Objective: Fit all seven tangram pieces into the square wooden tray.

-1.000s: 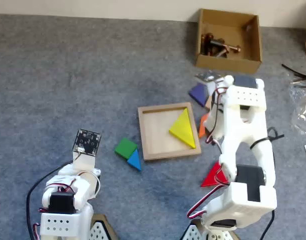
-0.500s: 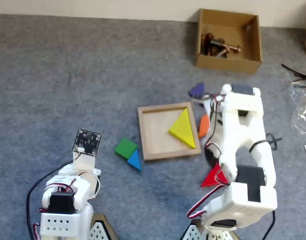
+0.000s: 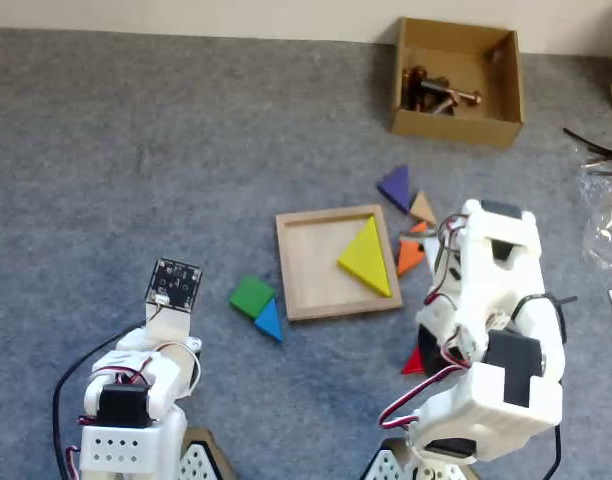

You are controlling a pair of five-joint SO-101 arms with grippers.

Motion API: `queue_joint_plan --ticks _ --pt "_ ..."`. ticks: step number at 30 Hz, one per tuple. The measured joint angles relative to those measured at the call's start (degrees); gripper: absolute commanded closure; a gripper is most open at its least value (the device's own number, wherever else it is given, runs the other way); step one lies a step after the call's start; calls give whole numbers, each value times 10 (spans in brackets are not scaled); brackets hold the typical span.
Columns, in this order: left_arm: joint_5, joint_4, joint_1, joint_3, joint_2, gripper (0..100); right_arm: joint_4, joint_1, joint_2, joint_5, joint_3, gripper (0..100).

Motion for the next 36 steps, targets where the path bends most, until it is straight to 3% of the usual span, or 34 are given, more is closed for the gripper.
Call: queue_joint_plan --ticks 19,36 --pt "0 0 0 0 0 995 -118 -3 0 0 53 994" --pt "0 0 0 0 0 995 -162 -3 0 0 53 994"
